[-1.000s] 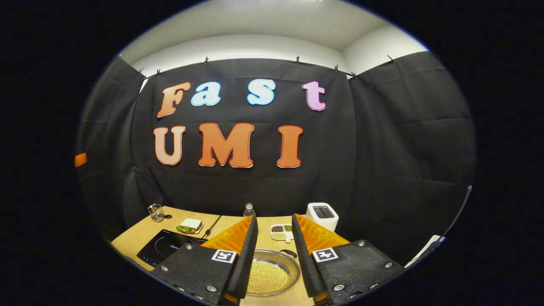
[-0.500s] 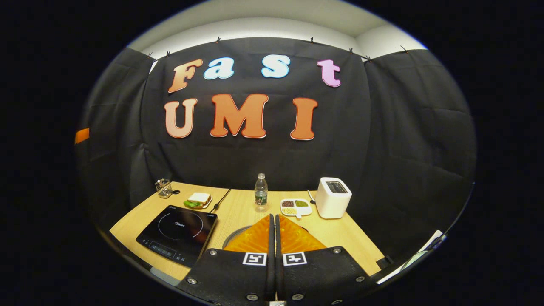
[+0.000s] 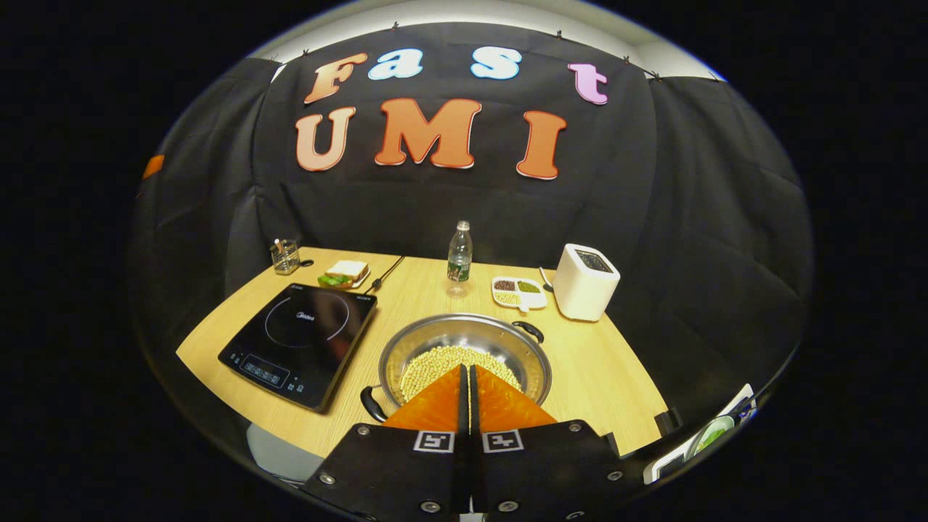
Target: First push the handle of the pot to place it horizontally, then grasp the pot with both hands and set it on the induction cooktop.
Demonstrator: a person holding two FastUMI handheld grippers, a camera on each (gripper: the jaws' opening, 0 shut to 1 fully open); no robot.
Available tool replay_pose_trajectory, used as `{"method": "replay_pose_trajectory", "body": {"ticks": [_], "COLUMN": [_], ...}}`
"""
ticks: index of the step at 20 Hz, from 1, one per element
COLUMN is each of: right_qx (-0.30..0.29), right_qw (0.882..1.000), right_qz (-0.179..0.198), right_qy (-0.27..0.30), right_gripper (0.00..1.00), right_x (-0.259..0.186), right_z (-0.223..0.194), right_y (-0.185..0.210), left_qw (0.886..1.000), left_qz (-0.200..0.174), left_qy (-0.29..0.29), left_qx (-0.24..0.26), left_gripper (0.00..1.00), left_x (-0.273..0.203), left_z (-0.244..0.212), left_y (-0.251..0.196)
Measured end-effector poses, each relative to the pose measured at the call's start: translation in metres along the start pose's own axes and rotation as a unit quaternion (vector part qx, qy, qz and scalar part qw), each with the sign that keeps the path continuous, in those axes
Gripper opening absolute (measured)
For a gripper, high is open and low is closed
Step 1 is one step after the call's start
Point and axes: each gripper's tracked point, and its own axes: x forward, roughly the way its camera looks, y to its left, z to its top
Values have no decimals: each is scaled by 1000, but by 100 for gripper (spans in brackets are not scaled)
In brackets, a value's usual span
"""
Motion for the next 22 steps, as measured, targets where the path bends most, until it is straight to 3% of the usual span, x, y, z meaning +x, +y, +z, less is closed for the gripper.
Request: {"method": "replay_pose_trajectory", "body": {"ticks": [7,15,22], "right_qx": [2,-37,-63], "right_qw": [997,988,979], "right_qz": [30,61,84], "right_qy": [70,139,174], "right_gripper": [0,0,0], "right_x": [14,29,39], "right_z": [-54,-105,-127], "right_y": [25,60,84], "left_qw": [1000,1000,999], "left_qz": [3,9,24], "left_qy": [15,23,32], "left_qx": [-2,1,2], "left_gripper": [97,97,97], "left_x": [4,7,10], "left_z": [-11,-21,-26], "left_y": [2,8,20]}}
